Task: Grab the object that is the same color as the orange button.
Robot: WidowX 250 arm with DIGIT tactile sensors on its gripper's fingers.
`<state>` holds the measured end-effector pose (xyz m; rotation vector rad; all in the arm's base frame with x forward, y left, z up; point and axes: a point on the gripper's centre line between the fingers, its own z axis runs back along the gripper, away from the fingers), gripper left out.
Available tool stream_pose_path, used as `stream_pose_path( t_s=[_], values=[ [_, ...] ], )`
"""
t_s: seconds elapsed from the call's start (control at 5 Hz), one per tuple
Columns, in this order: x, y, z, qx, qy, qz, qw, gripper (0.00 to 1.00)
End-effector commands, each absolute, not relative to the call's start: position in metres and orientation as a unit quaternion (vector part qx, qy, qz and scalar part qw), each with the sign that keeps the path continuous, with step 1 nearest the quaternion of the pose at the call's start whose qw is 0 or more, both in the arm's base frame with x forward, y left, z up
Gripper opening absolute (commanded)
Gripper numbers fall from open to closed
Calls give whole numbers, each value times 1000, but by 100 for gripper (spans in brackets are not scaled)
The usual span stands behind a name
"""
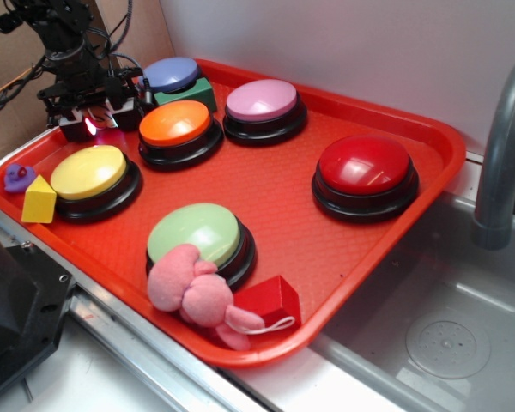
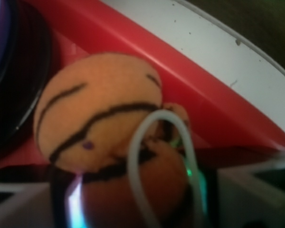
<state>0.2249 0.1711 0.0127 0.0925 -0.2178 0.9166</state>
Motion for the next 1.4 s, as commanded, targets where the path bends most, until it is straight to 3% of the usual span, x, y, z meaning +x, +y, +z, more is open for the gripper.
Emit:
stream_pose_path(
  t_s=[0.0,0.2,0.4,0.8,1.0,1.2],
  values=[
    [220,156,70,54,-144,377,913,0],
    [218,130,109,56,-149,325,932,0],
    [214,95,133,0,-141,248,958,0],
    [193,8,159,-41,-86,86,992,0],
    [181,-19,158,-51,-71,36,996,0],
    [179,-13,158,-25,-46,37,998,0]
  ],
)
